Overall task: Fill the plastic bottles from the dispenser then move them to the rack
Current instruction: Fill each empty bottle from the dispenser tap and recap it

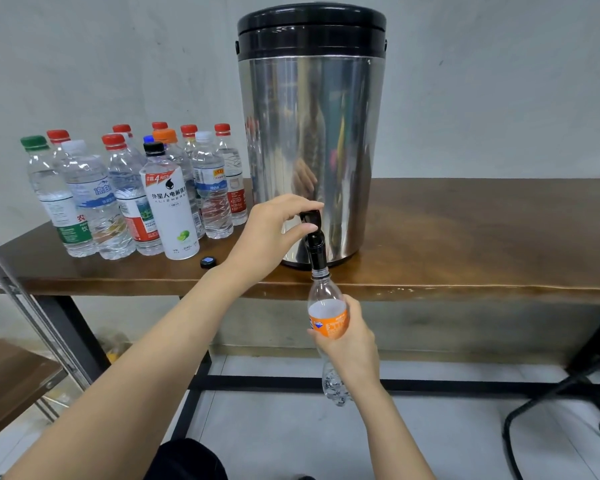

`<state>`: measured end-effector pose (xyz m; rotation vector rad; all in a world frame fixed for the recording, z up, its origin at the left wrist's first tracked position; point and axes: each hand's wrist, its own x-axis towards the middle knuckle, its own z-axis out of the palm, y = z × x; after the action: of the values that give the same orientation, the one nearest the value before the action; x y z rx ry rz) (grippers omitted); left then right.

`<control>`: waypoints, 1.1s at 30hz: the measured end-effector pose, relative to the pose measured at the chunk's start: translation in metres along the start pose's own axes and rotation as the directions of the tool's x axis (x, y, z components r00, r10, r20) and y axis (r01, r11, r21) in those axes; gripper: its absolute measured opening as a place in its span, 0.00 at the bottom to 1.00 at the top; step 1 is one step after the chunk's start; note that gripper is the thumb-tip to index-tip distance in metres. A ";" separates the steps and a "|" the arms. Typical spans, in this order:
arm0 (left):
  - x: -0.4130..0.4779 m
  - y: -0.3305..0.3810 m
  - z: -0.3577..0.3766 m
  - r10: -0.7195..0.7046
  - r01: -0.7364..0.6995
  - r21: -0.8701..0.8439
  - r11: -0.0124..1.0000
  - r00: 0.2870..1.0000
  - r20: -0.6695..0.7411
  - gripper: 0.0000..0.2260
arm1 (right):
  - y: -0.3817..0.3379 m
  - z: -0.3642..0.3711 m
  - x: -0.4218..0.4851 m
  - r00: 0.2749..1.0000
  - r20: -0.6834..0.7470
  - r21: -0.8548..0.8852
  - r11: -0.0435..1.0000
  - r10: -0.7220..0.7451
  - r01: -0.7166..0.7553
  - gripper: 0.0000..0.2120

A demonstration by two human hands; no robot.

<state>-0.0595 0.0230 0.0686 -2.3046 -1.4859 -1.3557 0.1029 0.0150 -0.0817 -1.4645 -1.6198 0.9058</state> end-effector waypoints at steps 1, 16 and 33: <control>0.000 0.000 0.000 -0.003 0.003 0.004 1.000 1.000 -0.003 0.15 | 0.000 0.000 -0.001 1.000 -0.001 0.009 1.000 -0.003 0.003 0.34; -0.012 0.007 0.016 -0.048 0.048 0.126 0.991 0.999 -0.005 0.20 | -0.003 0.013 -0.004 0.998 -0.056 0.122 0.992 -0.022 0.028 0.34; -0.027 -0.005 0.036 0.058 -0.009 0.164 0.986 0.953 -0.298 0.13 | -0.002 0.019 -0.003 0.995 -0.094 0.154 0.987 -0.041 0.055 0.34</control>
<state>-0.0446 0.0244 0.0260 -1.9147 -1.3950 -1.4424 0.0853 0.0118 -0.0891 -1.3340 -1.4778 0.9051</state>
